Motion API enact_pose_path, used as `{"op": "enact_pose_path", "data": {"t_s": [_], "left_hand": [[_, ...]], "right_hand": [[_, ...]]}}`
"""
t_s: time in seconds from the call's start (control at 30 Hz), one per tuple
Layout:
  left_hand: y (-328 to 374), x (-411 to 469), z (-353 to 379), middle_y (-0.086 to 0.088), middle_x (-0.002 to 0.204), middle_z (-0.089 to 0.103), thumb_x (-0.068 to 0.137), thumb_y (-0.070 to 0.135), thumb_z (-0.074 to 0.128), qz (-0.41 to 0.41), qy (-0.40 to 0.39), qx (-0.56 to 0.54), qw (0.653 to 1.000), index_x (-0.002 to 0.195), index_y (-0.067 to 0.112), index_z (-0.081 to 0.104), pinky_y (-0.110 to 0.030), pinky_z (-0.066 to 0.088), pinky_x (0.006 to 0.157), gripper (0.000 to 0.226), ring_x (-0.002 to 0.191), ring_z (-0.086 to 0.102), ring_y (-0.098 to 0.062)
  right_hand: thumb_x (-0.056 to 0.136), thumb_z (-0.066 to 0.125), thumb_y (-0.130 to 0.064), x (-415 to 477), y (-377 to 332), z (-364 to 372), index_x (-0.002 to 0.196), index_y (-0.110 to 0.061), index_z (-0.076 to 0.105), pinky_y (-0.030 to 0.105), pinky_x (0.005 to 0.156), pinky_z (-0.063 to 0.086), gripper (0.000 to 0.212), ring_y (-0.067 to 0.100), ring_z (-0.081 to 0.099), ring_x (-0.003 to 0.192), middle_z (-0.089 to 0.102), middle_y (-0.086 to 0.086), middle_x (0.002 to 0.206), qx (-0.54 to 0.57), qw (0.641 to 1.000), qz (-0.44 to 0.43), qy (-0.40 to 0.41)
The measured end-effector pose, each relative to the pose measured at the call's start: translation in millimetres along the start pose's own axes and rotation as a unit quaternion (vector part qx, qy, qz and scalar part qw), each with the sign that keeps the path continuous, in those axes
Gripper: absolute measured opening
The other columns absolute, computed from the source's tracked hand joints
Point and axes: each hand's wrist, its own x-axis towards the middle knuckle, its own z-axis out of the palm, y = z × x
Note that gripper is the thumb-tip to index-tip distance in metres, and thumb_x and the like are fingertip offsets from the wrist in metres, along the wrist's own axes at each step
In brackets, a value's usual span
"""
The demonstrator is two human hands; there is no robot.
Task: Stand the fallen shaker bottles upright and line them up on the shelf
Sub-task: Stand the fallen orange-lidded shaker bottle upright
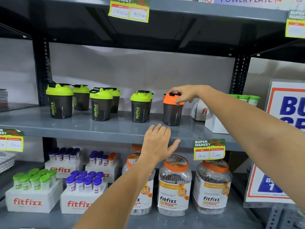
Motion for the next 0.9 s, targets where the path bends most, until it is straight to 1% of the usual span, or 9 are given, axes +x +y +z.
{"op": "enact_pose_path", "data": {"t_s": [0.2,0.33,0.37,0.43,0.53,0.6,0.67,0.8,0.9], "left_hand": [[0,0,1,-0.006,0.092,0.072,0.090,0.055,0.042,-0.001,-0.007,-0.001,1.000,0.096,0.009,0.070,-0.042,0.052,0.092,0.054,0.099,0.068,-0.026],[-1,1,1,-0.006,0.091,0.072,0.090,0.055,0.042,0.000,-0.009,-0.003,1.000,0.096,0.010,0.070,-0.041,0.052,0.092,0.054,0.098,0.068,-0.026],[-1,0,0,-0.006,0.091,0.072,0.090,0.055,0.042,0.001,-0.007,-0.002,1.000,0.095,0.010,0.070,-0.041,0.052,0.091,0.053,0.097,0.068,-0.025],[-1,1,0,-0.005,0.089,0.072,0.090,0.055,0.042,0.001,-0.004,-0.002,1.000,0.095,0.010,0.070,-0.041,0.053,0.091,0.053,0.096,0.068,-0.025],[-1,1,0,-0.005,0.090,0.072,0.090,0.055,0.042,0.001,-0.004,-0.005,1.000,0.095,0.010,0.070,-0.041,0.053,0.090,0.053,0.095,0.068,-0.025],[-1,1,0,-0.005,0.090,0.072,0.090,0.055,0.042,0.001,-0.003,-0.005,1.000,0.095,0.010,0.070,-0.040,0.052,0.091,0.053,0.096,0.068,-0.025],[-1,1,0,-0.005,0.091,0.072,0.090,0.055,0.041,0.002,-0.006,-0.002,1.000,0.095,0.011,0.070,-0.040,0.052,0.091,0.054,0.096,0.068,-0.024],[-1,1,0,-0.005,0.090,0.072,0.089,0.055,0.042,-0.001,-0.004,0.000,1.000,0.095,0.011,0.071,-0.040,0.052,0.091,0.053,0.096,0.068,-0.024],[-1,1,0,-0.004,0.090,0.073,0.089,0.055,0.041,-0.002,-0.007,-0.002,1.000,0.095,0.011,0.071,-0.041,0.053,0.091,0.054,0.096,0.068,-0.024]], "right_hand": [[0.081,0.065,-0.043,-2,-5,2,0.140,-0.036,0.042,0.041,0.079,0.060,0.064,0.028,0.059,0.100,0.045,0.005,0.136,-0.037,0.998,0.009,0.040],[0.081,0.058,-0.066,-1,-6,4,0.139,-0.023,0.044,0.034,0.064,0.053,0.073,0.024,0.055,0.095,0.050,0.006,0.135,-0.095,0.993,0.011,0.066],[0.080,0.053,-0.072,0,-6,5,0.139,-0.023,0.045,0.033,0.065,0.049,0.077,0.025,0.053,0.098,0.051,0.006,0.135,-0.111,0.991,0.018,0.074],[0.078,0.047,-0.078,3,-4,6,0.140,-0.027,0.043,0.038,0.080,0.047,0.080,0.029,0.051,0.114,0.049,0.006,0.137,-0.127,0.987,0.033,0.098],[0.085,0.053,-0.054,6,0,6,0.143,-0.031,0.038,0.046,0.102,0.038,0.064,0.033,0.040,0.131,0.040,0.010,0.145,-0.045,0.995,0.022,0.089],[0.084,0.056,-0.034,6,2,6,0.144,-0.032,0.037,0.044,0.102,0.036,0.063,0.030,0.038,0.132,0.039,0.006,0.149,-0.006,0.999,0.006,0.041],[0.083,0.057,-0.026,5,2,8,0.143,-0.032,0.039,0.041,0.100,0.037,0.064,0.028,0.040,0.131,0.042,0.002,0.148,-0.005,1.000,-0.001,0.029],[0.087,0.055,-0.036,7,2,9,0.137,-0.025,0.047,0.044,0.100,0.043,0.052,0.029,0.047,0.121,0.051,0.007,0.139,-0.054,0.997,-0.003,0.060],[0.088,0.051,-0.055,9,3,10,0.135,-0.020,0.051,0.042,0.097,0.045,0.058,0.030,0.050,0.118,0.056,0.008,0.134,-0.103,0.992,-0.001,0.077]]}}
